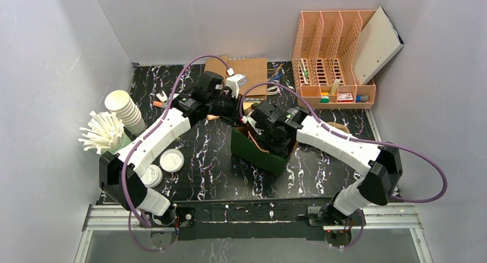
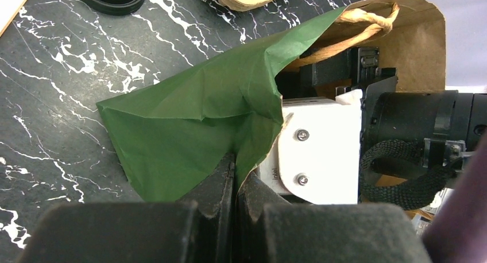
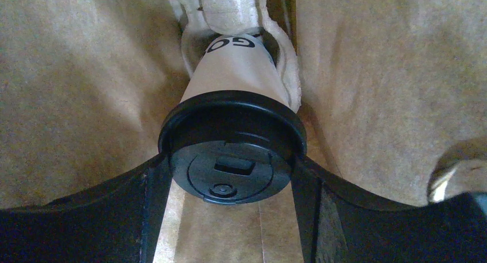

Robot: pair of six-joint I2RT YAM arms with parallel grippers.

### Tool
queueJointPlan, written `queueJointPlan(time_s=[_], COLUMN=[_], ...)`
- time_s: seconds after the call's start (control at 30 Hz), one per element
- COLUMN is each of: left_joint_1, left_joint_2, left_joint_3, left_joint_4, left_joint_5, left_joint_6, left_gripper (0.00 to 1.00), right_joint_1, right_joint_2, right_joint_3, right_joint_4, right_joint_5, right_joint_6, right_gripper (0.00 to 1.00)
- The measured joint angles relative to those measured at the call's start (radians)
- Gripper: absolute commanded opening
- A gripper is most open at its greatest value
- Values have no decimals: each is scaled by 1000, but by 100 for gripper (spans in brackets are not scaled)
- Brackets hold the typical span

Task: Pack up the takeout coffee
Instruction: Place the coffee cup on the cup tray.

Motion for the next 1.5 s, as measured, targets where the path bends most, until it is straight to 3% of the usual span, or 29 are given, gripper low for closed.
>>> queueJointPlan(time_s=[0.83,1.2,1.23,1.33,1.37,1.5], left_joint_1=[14,14,14,14,14,13], left_joint_2=[7,7,7,7,7,7], left_joint_3=[1,1,1,1,1,4], left_joint_4=[9,9,9,8,8,-1], left_joint_5=[-120,-122,-123,-131,-132,-132], left_joint_6=[14,21,21,22,22,22], left_gripper=[0,0,0,0,0,0], right_joint_1=[-20,-23,-24,-29,-29,-33], right_joint_2=[52,39,40,50,52,53], right_joint_3=[-38,-31,-27,-11,-6,4], right_joint_4=[173,167,161,143,137,120], right_joint_5=[6,3,2,-5,-5,-5], right_joint_6=[-21,-27,-29,-35,-36,-37], right_gripper=[7,36,44,92,98,98])
